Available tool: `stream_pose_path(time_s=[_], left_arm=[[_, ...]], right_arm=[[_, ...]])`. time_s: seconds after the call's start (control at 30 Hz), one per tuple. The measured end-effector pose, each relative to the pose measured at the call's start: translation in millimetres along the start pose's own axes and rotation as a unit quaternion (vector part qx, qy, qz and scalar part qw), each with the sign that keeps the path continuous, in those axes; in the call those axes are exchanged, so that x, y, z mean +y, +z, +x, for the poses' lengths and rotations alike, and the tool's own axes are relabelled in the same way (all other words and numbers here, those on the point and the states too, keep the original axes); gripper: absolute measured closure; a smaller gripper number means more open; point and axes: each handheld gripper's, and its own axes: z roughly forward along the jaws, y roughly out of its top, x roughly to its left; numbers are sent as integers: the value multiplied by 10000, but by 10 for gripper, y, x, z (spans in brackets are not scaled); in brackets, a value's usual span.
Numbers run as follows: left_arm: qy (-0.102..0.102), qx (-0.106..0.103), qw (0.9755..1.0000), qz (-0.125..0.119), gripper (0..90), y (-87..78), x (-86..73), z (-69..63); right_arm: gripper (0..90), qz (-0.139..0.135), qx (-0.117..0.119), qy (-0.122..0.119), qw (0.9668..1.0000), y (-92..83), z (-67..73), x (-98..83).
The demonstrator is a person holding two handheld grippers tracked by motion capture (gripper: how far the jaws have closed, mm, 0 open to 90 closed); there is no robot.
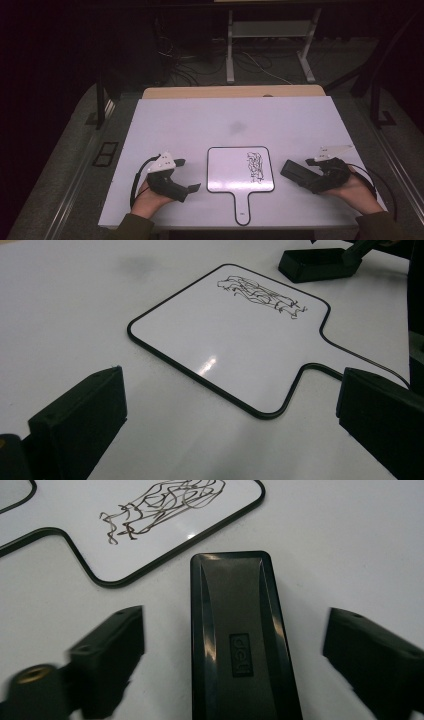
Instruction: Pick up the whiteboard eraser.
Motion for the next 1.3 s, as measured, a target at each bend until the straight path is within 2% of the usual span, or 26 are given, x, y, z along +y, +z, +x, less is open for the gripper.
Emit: stream_pose_path(time_s=[0.13, 0.3, 0.5, 0.6, 0.67, 1.2, 1.3], left_arm=[[14, -16, 10000, 10, 0, 2, 3, -5], [11, -21, 10000, -7, 0, 1, 4, -4], [8, -24, 10000, 1, 0, 1, 6, -4], [7, -24, 10000, 2, 0, 2, 8, -7], [7, -27, 10000, 5, 0, 4, 7, -6], [2, -32, 10000, 15, 0, 8, 8, -8], [-1, -29, 10000, 15, 0, 7, 9, -9]], right_arm=[[151, 76, -54, 5, 10000, 1, 2, 6], [184, 171, -10, 7, 9999, 19, 12, 11], [183, 289, -127, -174, 9994, 61, 36, 23], [198, 359, -110, -162, 9992, 78, 44, 20], [220, 443, -180, -193, 9987, 100, 33, 12], [370, 582, -72, -115, 9982, 155, -22, -15], [374, 584, -47, -90, 9982, 150, -31, -16]])
